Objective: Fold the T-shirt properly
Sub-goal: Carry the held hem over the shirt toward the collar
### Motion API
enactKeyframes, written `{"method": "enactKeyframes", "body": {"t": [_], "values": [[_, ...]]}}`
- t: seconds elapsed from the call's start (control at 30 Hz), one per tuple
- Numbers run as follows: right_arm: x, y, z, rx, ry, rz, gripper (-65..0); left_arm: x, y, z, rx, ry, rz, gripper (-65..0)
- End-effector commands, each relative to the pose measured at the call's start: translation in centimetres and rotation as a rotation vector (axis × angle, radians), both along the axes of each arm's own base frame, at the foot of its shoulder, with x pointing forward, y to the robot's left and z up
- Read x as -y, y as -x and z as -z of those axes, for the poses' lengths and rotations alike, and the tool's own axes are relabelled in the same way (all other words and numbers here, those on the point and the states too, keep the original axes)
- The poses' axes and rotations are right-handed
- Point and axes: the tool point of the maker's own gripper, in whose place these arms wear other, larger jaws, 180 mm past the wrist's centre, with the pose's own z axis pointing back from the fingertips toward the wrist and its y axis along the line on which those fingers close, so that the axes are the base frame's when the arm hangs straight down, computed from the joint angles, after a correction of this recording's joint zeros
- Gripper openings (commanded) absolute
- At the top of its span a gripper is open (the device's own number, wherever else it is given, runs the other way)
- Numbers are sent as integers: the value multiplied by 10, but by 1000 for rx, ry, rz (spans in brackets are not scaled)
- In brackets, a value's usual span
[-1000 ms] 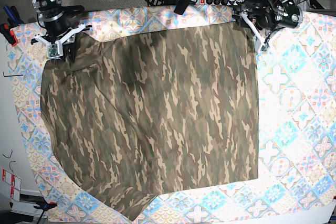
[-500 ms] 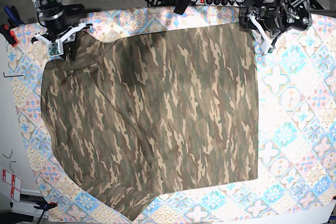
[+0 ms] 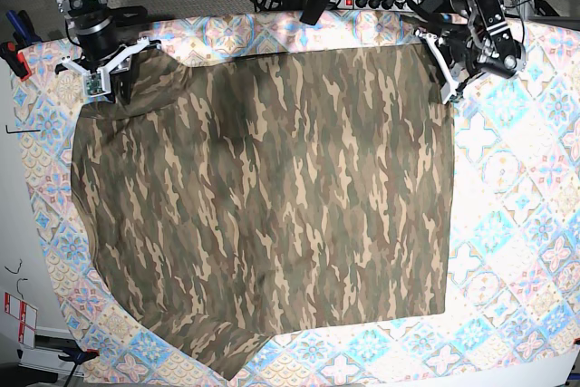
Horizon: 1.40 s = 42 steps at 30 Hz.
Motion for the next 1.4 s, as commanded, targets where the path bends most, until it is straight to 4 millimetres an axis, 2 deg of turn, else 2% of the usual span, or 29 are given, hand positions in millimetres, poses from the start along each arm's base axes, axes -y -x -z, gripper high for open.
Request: {"method": "enactKeyframes", "body": {"t": [0.0, 0.07, 0.13, 0.23, 0.47, 0.63, 0.87, 0.93, 1.0, 1.1, 1.27, 1.37], "values": [[3, -6, -11, 42, 8, -6, -609, 67, -25, 6, 150, 240, -71, -634], [3, -6, -11, 42, 8, -6, -609, 66, -23, 8, 143, 225, -62, -639], [3, -6, -11, 42, 8, -6, -609, 62, -32, 2, 182, 214, -65, -644], [3, -6, -11, 43, 8, -5, -609, 51, -51, -24, 279, 160, -38, -650], [3, -6, -11, 43, 8, -5, -609, 24, -77, -82, 397, 11, 15, -650], [4, -7, -13, 48, 11, -3, -609, 19, -84, -88, 401, -11, 17, -650], [6, -10, -17, 66, 14, -1, -610, -32, -76, -93, 401, -99, -102, -650], [9, -11, -18, 68, 18, 7, -610, -43, -80, -97, 411, -125, -94, -650], [20, -12, -22, 74, 32, 33, -610, -49, -81, -99, 411, -139, -89, -650], [25, -20, -27, 97, 38, 48, -610, -51, -82, -101, 417, -147, -89, -650], [39, -38, -29, 62, 63, 89, -610, -69, -107, -116, 486, -163, -154, -650], [41, -50, -33, 63, 67, 98, -610, -81, -128, -133, 540, -197, -159, -650]]}}
